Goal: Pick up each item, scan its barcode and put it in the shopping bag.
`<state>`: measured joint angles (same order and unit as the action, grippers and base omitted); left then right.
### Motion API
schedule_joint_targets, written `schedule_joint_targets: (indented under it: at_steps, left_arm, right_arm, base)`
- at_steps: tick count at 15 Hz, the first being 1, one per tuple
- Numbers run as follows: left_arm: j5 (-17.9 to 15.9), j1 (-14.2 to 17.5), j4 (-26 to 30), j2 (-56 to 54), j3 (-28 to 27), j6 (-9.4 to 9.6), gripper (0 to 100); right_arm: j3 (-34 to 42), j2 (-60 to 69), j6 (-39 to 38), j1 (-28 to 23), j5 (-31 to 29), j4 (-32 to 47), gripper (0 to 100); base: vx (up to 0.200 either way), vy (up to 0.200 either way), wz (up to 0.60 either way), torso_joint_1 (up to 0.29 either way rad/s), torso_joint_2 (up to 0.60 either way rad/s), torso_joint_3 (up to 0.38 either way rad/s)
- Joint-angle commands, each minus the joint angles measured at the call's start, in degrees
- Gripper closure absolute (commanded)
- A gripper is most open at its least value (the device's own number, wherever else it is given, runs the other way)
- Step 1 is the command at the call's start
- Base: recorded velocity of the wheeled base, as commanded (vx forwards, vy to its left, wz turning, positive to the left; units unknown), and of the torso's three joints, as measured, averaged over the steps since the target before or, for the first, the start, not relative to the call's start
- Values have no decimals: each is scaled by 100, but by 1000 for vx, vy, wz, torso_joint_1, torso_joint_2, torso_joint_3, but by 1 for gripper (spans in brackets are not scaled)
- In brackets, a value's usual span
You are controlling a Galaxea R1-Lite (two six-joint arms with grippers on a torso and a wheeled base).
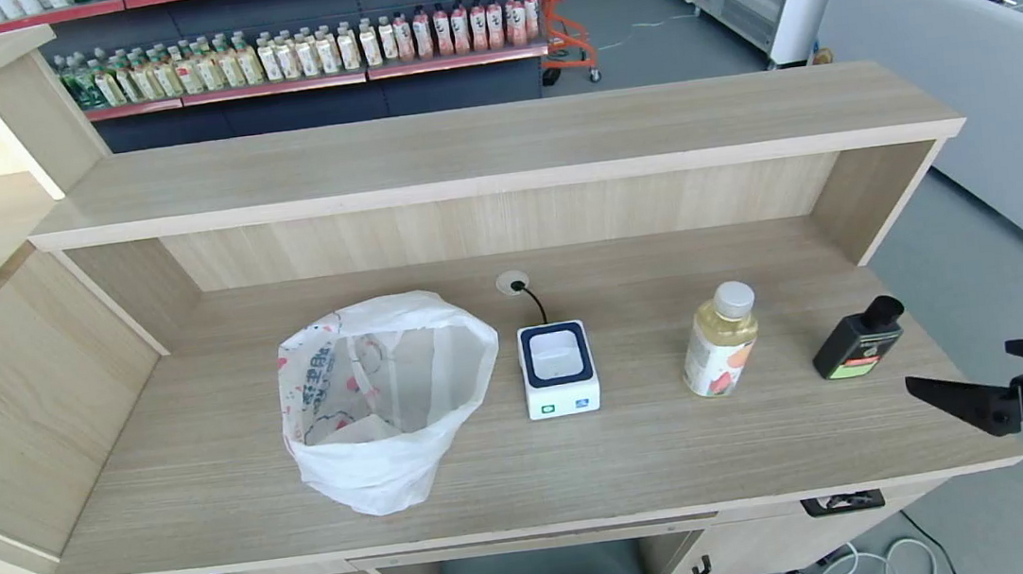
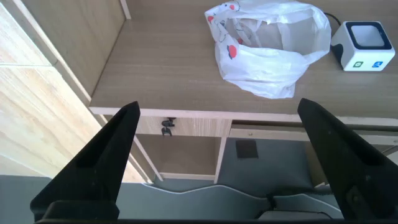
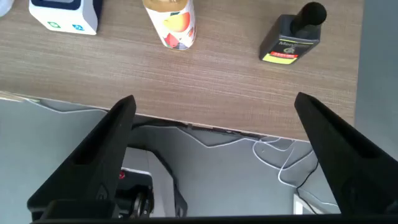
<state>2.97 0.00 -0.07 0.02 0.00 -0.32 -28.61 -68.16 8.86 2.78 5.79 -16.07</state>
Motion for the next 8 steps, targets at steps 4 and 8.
schedule_joint_targets:
  at_steps: [4,8]
  left_arm:
    - [1,0,-1,-2,0,-3,0]
    - [1,0,-1,-2,0,-3,0]
  right_arm:
    - [356,-2799,-122,662,-52,-2181,0]
    - [374,-3670,-130,803,-526,-3570,0]
  base:
    - [0,0,0,0,0,0]
    - [0,0,0,0,0,0]
